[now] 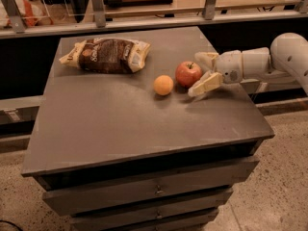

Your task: Pick apple

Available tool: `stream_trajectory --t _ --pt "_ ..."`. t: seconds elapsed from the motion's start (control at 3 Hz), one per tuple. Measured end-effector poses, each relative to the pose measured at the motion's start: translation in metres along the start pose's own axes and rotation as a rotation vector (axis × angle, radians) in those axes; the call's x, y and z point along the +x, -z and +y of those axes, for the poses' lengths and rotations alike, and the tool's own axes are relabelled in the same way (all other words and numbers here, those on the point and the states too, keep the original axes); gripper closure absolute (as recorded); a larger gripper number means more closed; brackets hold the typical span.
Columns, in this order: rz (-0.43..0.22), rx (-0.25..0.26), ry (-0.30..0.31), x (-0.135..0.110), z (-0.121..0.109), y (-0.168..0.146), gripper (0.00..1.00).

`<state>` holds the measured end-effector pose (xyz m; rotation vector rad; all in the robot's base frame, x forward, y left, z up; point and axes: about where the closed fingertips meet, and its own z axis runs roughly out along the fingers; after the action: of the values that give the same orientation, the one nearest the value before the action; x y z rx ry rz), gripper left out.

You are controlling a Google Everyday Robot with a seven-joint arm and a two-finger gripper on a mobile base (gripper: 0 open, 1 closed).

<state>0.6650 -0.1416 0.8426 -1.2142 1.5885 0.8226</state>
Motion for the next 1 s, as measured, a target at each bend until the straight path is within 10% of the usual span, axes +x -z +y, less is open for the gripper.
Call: stream_trajectory --t 1.0 --pt "-0.019 -0.027 0.031 -0.0064 0.0101 -0.0101 0.66"
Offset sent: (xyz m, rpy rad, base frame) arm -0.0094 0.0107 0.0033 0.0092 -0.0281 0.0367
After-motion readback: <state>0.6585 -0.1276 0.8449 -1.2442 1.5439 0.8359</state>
